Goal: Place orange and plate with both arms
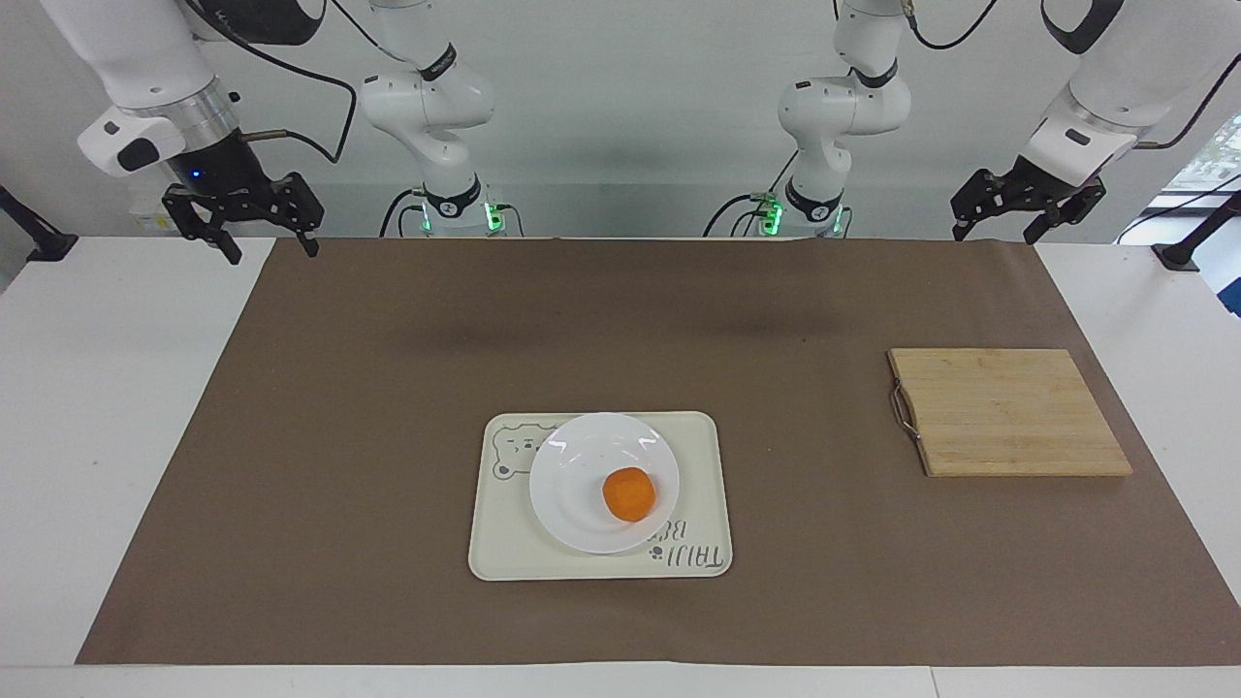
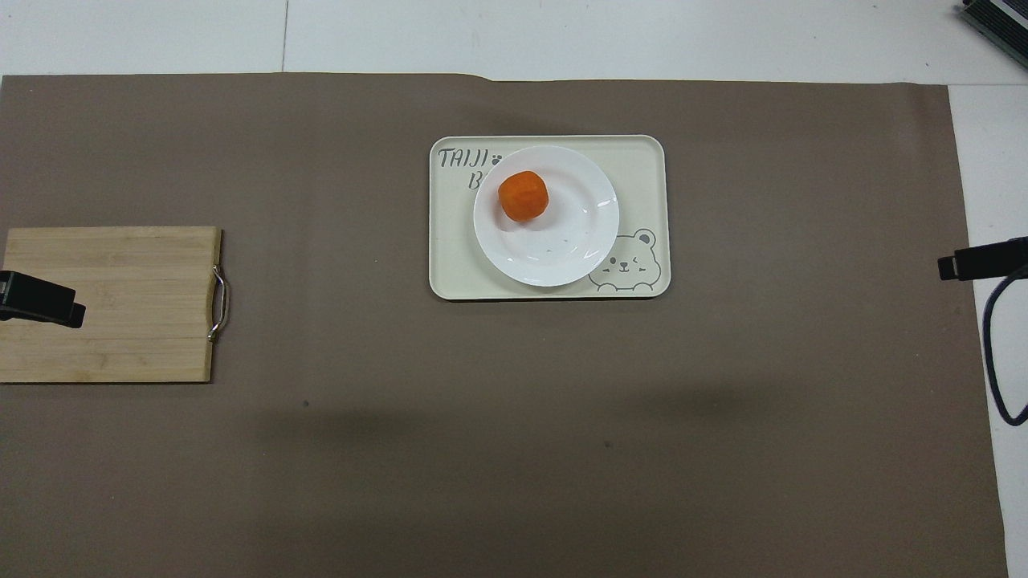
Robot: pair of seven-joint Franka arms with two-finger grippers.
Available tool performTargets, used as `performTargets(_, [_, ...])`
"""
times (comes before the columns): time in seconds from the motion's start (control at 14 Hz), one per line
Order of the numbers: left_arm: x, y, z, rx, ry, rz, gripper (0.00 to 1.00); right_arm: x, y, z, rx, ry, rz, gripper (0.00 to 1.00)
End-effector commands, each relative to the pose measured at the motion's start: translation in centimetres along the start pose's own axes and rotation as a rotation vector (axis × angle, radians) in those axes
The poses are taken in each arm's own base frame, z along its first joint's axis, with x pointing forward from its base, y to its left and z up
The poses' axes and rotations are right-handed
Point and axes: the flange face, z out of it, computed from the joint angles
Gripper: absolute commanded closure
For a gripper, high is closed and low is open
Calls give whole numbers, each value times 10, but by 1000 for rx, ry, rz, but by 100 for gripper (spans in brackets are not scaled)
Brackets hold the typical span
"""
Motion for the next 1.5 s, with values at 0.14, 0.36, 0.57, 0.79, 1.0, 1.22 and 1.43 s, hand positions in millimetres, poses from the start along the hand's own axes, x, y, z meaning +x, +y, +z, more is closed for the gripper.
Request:
performTargets(0.14, [0, -3, -3, 11, -9, -13, 0, 9, -29, 2, -98, -17, -84, 0])
performTargets(0.36, [0, -3, -3, 11, -9, -13, 0, 5, -30, 4, -88, -19, -59, 0])
performTargets(0.57, [0, -3, -3, 11, -9, -13, 0, 5, -34, -7, -87, -65, -37, 0])
performTargets(0.79, [0, -3, -3, 11, -9, -13, 0, 12, -43, -8, -65, -50, -18, 0])
performTargets(1.0, [0, -3, -3, 11, -9, -13, 0, 14, -38, -9, -57, -53, 13, 0])
performTargets(1.22, [0, -3, -3, 11, -9, -13, 0, 11, -36, -9, -49, -49, 14, 0])
performTargets(1.43, [0, -3, -3, 11, -9, -13, 0, 13, -35, -10, -53, -41, 11, 0])
